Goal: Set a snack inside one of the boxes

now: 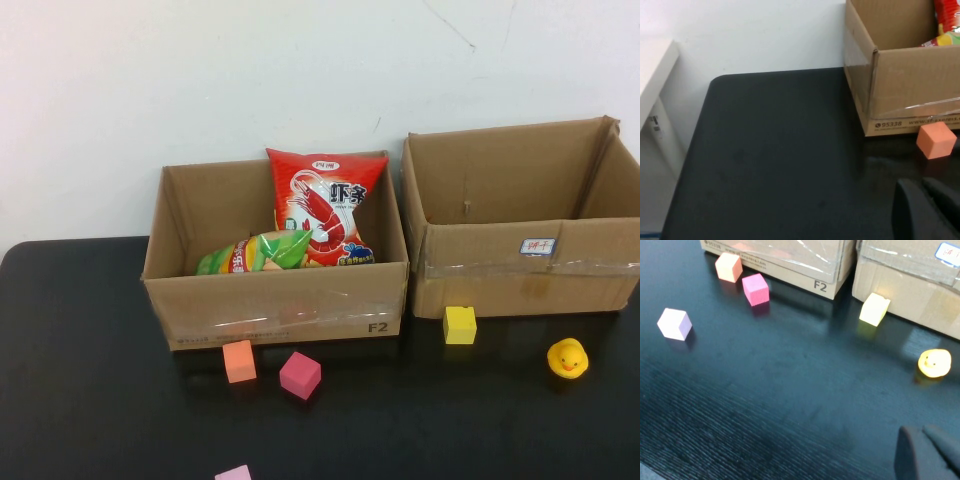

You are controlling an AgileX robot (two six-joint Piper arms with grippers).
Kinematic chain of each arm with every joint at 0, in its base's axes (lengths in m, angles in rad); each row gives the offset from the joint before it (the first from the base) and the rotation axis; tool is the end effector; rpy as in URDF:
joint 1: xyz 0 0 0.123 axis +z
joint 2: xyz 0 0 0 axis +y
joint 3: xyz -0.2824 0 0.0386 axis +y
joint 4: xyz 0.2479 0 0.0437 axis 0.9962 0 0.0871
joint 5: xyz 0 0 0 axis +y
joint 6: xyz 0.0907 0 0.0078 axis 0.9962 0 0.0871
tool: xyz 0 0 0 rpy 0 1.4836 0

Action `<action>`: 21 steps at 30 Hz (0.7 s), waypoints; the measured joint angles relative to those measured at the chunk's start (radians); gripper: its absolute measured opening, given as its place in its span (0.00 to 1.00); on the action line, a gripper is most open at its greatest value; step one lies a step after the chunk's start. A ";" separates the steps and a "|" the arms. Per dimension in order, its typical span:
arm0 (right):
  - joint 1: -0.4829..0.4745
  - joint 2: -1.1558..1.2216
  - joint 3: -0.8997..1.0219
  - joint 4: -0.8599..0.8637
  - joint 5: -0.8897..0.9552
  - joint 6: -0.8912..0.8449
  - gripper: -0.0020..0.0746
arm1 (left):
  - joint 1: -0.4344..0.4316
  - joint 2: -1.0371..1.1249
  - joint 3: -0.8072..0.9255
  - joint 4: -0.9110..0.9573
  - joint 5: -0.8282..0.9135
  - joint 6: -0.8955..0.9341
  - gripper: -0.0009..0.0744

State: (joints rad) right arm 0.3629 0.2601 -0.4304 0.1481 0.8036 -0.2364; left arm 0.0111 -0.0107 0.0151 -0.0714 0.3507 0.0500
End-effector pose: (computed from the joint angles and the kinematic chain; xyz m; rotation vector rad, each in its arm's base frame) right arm 0.0447 0.0273 0.2713 -0.5816 2.0365 0.2493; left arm 0.0531 -0.0017 0.1770 -0.0087 1.8379 -0.0267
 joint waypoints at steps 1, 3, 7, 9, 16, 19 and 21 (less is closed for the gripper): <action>0.000 0.000 0.000 0.000 0.000 0.000 0.03 | 0.000 0.000 0.000 0.000 0.000 0.000 0.01; 0.000 0.000 0.000 0.000 0.000 0.000 0.03 | -0.002 0.000 0.000 -0.002 0.000 0.000 0.01; 0.000 0.000 0.000 0.002 0.000 0.000 0.03 | -0.015 0.000 0.000 -0.004 0.000 0.000 0.01; 0.000 0.000 0.000 0.002 0.000 0.000 0.03 | -0.034 0.000 0.000 -0.004 0.000 0.000 0.01; 0.000 0.000 0.000 0.004 0.000 0.000 0.03 | -0.091 0.000 0.000 -0.004 0.000 0.000 0.01; 0.000 0.000 0.000 0.004 0.000 0.000 0.03 | -0.096 0.000 0.000 -0.006 0.000 0.000 0.01; 0.000 0.000 0.000 0.004 0.000 0.000 0.03 | -0.096 0.000 0.000 -0.006 0.000 0.000 0.01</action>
State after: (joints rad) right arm 0.3629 0.2601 -0.4304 0.1525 0.8036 -0.2364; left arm -0.0848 -0.0107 0.0151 -0.0773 0.3507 0.0500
